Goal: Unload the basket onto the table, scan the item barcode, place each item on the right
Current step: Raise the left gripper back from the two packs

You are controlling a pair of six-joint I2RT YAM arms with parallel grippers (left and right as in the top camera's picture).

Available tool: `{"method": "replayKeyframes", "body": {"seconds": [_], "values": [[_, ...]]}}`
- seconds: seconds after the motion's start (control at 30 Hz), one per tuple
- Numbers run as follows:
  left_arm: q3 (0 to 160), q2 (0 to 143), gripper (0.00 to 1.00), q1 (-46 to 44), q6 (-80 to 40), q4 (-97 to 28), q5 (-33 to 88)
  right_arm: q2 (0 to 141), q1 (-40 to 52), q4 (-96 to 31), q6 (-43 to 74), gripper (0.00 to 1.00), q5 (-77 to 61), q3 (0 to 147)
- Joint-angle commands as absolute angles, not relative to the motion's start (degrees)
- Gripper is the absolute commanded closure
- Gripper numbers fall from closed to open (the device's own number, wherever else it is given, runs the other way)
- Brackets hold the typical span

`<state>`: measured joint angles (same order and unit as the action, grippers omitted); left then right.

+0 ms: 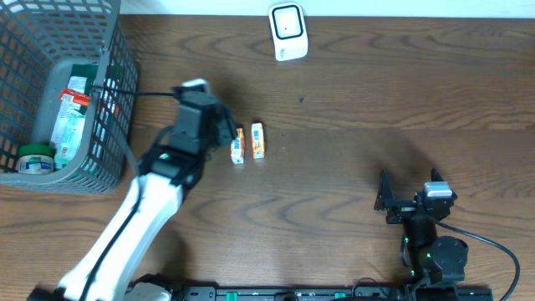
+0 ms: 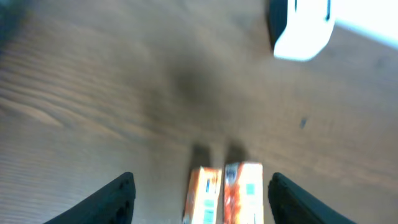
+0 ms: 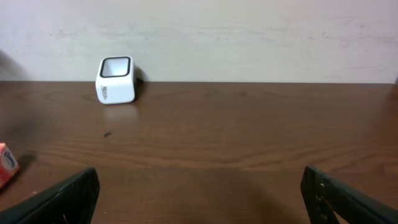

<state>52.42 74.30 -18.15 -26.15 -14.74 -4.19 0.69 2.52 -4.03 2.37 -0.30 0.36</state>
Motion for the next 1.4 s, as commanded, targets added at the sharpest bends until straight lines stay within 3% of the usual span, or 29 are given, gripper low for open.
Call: {"method": "replayKeyframes", "body": {"seconds": [0.0,0.1,1.37], "values": [[53.87,69.67,0.28,-16.05,-25.54,-15.14,-5.63,0.38,2.33,-4.27,2.09,0.01,-0.30,0.30],[53.87,67.22,0.17,-15.66,-25.54,-15.99,-5.63,0.38,2.33,-4.27,2.09,0.01,-0.30,0.32],[53.80,67.42,0.16,-15.66,-25.54,-16.23,-5.61,0.38,2.33,-4.27,2.09,0.01,-0.30,0.32]]}}
